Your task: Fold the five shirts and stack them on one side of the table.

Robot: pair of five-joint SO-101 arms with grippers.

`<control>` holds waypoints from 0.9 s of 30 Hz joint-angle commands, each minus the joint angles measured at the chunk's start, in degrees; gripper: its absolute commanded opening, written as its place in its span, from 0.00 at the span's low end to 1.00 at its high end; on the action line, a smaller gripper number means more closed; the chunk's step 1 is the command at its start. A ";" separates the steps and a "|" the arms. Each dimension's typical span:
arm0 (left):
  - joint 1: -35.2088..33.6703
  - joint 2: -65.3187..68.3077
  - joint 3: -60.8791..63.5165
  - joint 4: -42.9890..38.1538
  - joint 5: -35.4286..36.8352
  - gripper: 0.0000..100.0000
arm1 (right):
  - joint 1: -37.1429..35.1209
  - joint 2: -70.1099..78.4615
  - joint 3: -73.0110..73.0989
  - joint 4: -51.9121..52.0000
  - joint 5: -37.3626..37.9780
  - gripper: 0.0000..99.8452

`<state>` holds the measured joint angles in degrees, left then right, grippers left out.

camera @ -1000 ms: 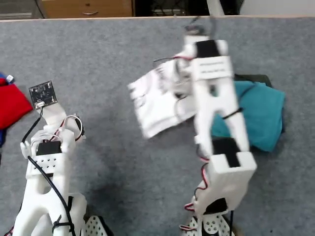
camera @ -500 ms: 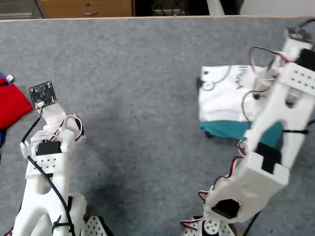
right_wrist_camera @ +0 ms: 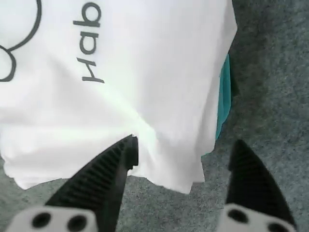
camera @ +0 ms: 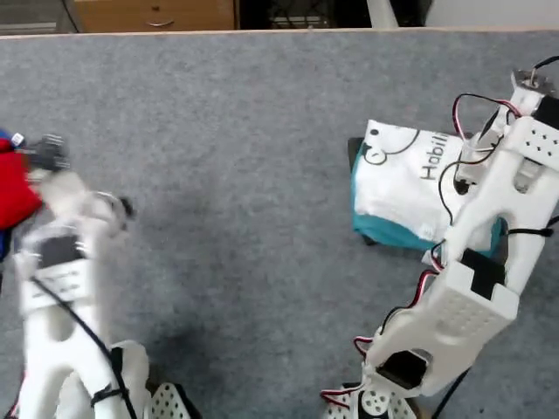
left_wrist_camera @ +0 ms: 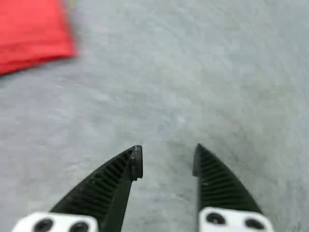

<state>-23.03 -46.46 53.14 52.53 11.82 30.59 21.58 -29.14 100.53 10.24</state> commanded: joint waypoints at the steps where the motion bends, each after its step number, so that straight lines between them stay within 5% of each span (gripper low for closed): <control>1: -13.58 1.41 -17.71 10.81 -6.59 0.23 | -1.14 -5.23 -1.89 0.44 -0.53 0.28; 7: -28.18 20.31 -23.52 3.69 -21.45 0.27 | -4.84 -8.75 -1.54 0.62 -1.93 0.19; 13: -36.97 44.84 -34.86 -1.93 -25.49 0.26 | -9.32 -11.47 -1.54 0.62 -1.93 0.19; 18: -40.40 62.07 -46.02 -2.20 -25.67 0.24 | -11.78 -12.79 -1.54 0.62 -1.93 0.18; 23: -40.57 73.49 -55.69 -1.14 -25.49 0.03 | -12.40 -12.88 -1.54 0.62 -2.02 0.18; 27: -39.60 73.49 -61.32 9.05 -25.23 0.02 | -12.40 -12.88 -1.54 0.62 -3.60 0.18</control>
<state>-63.12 27.03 -3.12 55.69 -13.41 18.99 12.35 -29.14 100.70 8.48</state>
